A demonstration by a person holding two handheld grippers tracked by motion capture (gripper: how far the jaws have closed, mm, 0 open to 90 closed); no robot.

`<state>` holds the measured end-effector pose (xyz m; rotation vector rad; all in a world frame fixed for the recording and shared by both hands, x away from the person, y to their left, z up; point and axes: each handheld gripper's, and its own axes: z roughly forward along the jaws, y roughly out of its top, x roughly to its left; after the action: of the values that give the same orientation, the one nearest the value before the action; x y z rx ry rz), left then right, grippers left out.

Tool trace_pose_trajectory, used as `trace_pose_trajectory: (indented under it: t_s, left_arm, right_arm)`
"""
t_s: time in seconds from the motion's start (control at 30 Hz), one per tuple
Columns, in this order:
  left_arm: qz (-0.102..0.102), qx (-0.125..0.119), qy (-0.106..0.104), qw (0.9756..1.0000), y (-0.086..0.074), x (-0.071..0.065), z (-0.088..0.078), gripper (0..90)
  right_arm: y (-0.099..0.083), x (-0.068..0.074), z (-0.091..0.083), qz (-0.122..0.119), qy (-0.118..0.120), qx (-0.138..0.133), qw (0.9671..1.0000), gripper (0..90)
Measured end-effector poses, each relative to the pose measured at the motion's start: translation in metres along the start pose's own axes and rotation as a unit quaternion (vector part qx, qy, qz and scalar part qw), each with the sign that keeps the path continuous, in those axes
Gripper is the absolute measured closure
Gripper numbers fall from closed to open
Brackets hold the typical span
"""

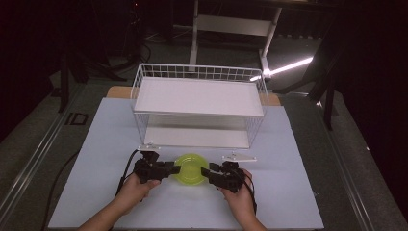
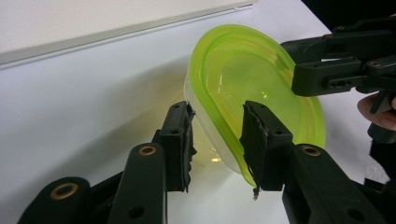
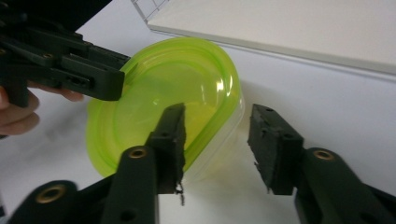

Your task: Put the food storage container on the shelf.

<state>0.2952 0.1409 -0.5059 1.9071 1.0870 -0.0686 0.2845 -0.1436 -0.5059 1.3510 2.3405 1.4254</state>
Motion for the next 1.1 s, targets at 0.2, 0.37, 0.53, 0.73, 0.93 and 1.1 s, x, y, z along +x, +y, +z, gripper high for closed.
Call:
trace_pose_trajectory:
  t_s: [0.2,0.37,0.53,0.73,0.93,1.1]
  left_arm:
    - [-0.002,0.001,-0.012,0.9999,-0.004,-0.002,-0.003,66.7]
    - [0.001,0.005,-0.017,0.9998,-0.010,-0.012,-0.007,70.1]
    - [-0.011,0.001,-0.006,0.9999,-0.017,-0.019,-0.010,75.1]
    - [0.001,-0.001,0.014,0.9999,-0.024,-0.029,-0.011,81.6]
    - [0.007,-0.037,0.003,0.9993,-0.016,-0.032,-0.016,81.9]
    - [0.037,-0.078,0.007,0.9962,-0.002,-0.035,-0.024,82.2]
  right_arm:
    - [0.001,0.004,-0.002,0.008,0.001,0.008,0.9999,64.4]
    - [-0.001,0.010,-0.006,0.003,-0.007,0.010,0.9999,69.2]
    - [-0.004,0.015,-0.010,0.010,-0.003,0.010,0.9999,72.3]
    - [-0.009,0.022,-0.019,0.001,-0.009,0.005,0.9999,80.0]
    - [0.002,0.021,-0.026,-0.004,-0.012,-0.018,0.9998,80.0]
    - [0.016,0.022,-0.033,-0.008,-0.012,-0.039,0.9992,80.0]
